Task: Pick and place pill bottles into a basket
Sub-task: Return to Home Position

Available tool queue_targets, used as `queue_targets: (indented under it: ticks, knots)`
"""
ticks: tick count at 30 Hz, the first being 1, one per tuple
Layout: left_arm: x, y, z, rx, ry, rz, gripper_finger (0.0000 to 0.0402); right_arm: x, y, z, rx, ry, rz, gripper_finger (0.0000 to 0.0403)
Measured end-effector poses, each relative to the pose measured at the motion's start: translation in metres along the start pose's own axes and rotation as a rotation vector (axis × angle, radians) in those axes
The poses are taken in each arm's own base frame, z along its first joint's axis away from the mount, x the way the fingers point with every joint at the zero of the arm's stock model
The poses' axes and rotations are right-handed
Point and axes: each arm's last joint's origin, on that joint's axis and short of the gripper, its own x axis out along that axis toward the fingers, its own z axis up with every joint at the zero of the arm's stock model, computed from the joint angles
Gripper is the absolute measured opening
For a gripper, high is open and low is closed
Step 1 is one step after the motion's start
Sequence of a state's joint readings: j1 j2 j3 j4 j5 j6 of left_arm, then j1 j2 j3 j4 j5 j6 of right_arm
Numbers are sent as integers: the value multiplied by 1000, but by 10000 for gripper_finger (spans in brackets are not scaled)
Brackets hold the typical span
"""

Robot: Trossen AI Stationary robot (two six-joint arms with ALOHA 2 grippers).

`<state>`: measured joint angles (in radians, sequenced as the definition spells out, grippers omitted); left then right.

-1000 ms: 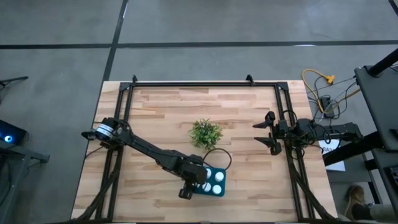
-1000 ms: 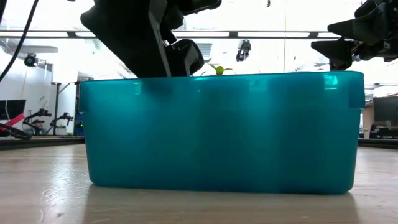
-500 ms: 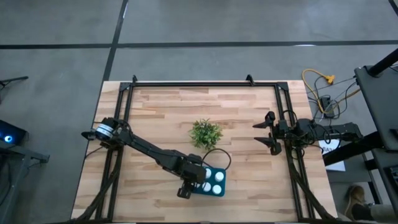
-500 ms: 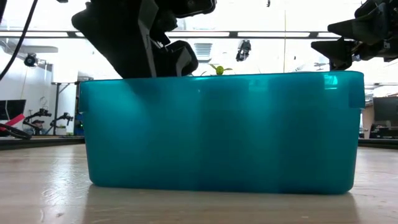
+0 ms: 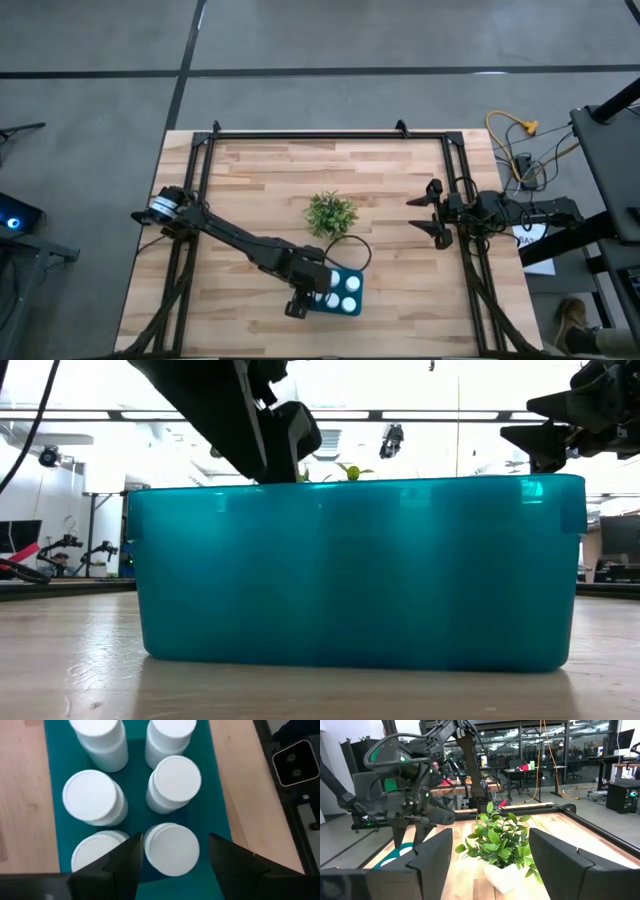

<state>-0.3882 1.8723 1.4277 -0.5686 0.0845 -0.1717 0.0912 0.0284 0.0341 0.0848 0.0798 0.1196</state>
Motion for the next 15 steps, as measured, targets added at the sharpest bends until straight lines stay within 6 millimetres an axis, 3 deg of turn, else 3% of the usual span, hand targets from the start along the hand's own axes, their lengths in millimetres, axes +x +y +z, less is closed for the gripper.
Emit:
queue_targets:
  ticks: [8, 15]
  knots:
    - [-6, 0, -1, -8, 19, 0, 203, 0, 0, 0, 0, 0, 0, 253]
    - [-25, -3, 14, -8, -22, -5, 203, 0, 0, 0, 0, 0, 0, 247]
